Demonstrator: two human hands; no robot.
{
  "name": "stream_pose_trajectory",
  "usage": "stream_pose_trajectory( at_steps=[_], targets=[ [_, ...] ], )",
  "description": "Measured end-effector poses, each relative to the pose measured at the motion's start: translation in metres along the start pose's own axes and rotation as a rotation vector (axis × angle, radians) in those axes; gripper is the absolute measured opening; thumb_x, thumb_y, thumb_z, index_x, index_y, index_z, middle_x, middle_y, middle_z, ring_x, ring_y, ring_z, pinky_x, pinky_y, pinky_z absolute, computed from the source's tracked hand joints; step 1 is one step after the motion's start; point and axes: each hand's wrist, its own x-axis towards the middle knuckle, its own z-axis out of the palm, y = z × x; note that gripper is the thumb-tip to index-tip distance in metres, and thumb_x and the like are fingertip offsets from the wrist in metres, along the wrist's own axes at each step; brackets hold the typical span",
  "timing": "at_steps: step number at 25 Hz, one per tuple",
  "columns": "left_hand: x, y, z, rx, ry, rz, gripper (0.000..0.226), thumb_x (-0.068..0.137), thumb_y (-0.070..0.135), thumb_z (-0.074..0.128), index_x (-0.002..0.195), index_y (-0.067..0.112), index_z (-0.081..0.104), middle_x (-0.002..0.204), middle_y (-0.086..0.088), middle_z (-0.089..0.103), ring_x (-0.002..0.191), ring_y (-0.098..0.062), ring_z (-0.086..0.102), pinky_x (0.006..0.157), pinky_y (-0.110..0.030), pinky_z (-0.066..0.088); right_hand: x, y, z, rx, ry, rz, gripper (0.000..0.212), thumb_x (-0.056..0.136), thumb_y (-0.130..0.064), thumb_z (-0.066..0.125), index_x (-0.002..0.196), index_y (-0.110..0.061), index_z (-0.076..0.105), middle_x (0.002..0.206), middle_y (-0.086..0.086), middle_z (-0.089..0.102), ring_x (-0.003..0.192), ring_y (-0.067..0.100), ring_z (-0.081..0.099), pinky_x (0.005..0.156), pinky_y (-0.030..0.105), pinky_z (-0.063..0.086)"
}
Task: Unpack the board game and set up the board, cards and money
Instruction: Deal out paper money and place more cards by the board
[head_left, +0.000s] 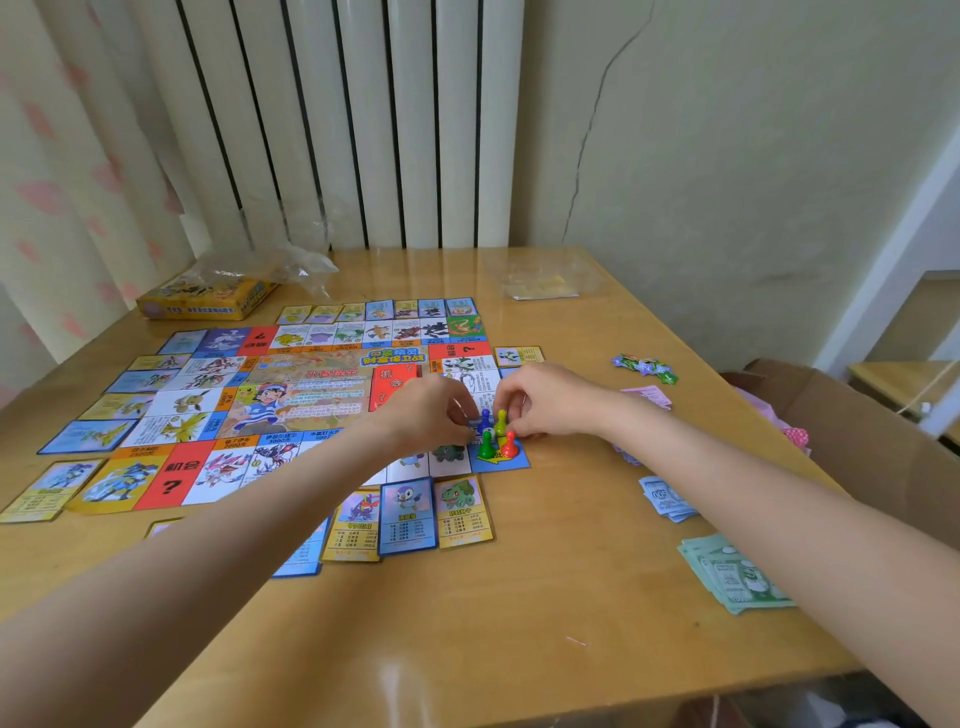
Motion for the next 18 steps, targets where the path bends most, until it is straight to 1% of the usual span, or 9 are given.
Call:
stream_pose_trajectory(
  at_steps=[2,4,6,8,10,12,15,16,18],
  targets=[
    [0.000,0.001,-0.007,0.003,0.029,0.013,0.021,0.084,0.013,0.066,0.104,0.010,0.068,0.100,-0.005,0.068,0.084,-0.012,0.060,0.066,-0.015,0.045,-0.003,0.000,-0.007,-0.029,-0.015,-0.015,0.021,0.082,-0.003,0.062,0.102,-0.009,0.064,0.080,-0.001,0.060,0.058,0.001,0.050,0.057,0.014,0.040],
    [0.003,0.007,-0.014,-0.005,0.081,0.034,0.019,0.086,0.011,0.062,0.104,0.010,0.068,0.101,-0.004,0.067,0.085,-0.011,0.058,0.060,-0.011,0.042,-0.009,0.004,-0.024,-0.017,0.026,-0.003,0.020,0.084,-0.003,0.057,0.100,-0.012,0.065,0.084,0.003,0.064,0.062,0.006,0.054,0.057,0.013,0.041],
    [0.007,0.019,-0.018,-0.049,0.125,0.060,0.020,0.088,0.008,0.057,0.105,0.009,0.068,0.103,-0.005,0.067,0.084,-0.010,0.056,0.064,-0.015,0.042,-0.015,0.014,-0.047,-0.015,0.136,0.040,0.019,0.086,-0.002,0.056,0.099,-0.008,0.068,0.088,0.005,0.066,0.072,0.012,0.057,0.063,0.017,0.044],
    [0.014,0.037,-0.017,-0.076,0.145,0.112,0.021,0.088,0.006,0.055,0.103,0.008,0.068,0.103,-0.006,0.068,0.083,-0.009,0.055,0.068,-0.014,0.041,-0.024,0.034,-0.067,-0.116,0.200,0.107,0.021,0.086,-0.002,0.055,0.100,-0.005,0.070,0.095,0.009,0.070,0.083,0.016,0.061,0.072,0.023,0.046],
    [0.021,0.056,-0.011,-0.067,0.132,0.175,0.020,0.087,0.005,0.056,0.102,0.007,0.069,0.103,-0.007,0.069,0.082,-0.010,0.055,0.063,-0.012,0.040,-0.035,0.057,-0.076,-0.221,0.167,0.195,0.023,0.086,-0.003,0.055,0.104,-0.006,0.070,0.106,0.009,0.070,0.098,0.020,0.062,0.079,0.022,0.043],
    [0.029,0.074,-0.001,-0.048,0.105,0.210,0.021,0.086,0.005,0.056,0.103,0.006,0.068,0.104,-0.008,0.069,0.085,-0.014,0.059,0.067,-0.014,0.041,-0.046,0.079,-0.073,-0.214,0.110,0.269,0.025,0.087,-0.006,0.058,0.109,-0.006,0.068,0.113,0.008,0.067,0.106,0.019,0.060,0.083,0.020,0.041],
    [0.047,0.097,0.017,-0.035,0.065,0.184,0.020,0.087,0.010,0.056,0.103,0.007,0.068,0.108,-0.008,0.068,0.101,-0.023,0.062,0.083,-0.024,0.045,-0.053,0.098,-0.060,-0.155,0.049,0.286,0.033,0.084,-0.012,0.065,0.116,-0.009,0.064,0.113,0.005,0.065,0.104,0.018,0.058,0.083,0.022,0.041],
    [0.054,0.104,0.022,-0.023,0.054,0.166,0.021,0.088,0.012,0.057,0.106,0.007,0.068,0.111,-0.008,0.067,0.105,-0.024,0.061,0.086,-0.027,0.045,-0.052,0.101,-0.057,-0.148,0.040,0.285,0.035,0.082,-0.012,0.066,0.117,-0.009,0.063,0.108,0.005,0.065,0.099,0.017,0.057,0.078,0.022,0.042],
    [0.070,0.116,0.033,0.016,0.002,0.134,0.029,0.089,0.020,0.058,0.114,0.007,0.063,0.119,-0.010,0.064,0.111,-0.025,0.058,0.091,-0.030,0.045,-0.050,0.107,-0.053,-0.137,0.032,0.289,0.034,0.080,-0.010,0.066,0.114,-0.009,0.064,0.088,0.002,0.062,0.084,0.016,0.053,0.063,0.020,0.039]
  ],
)
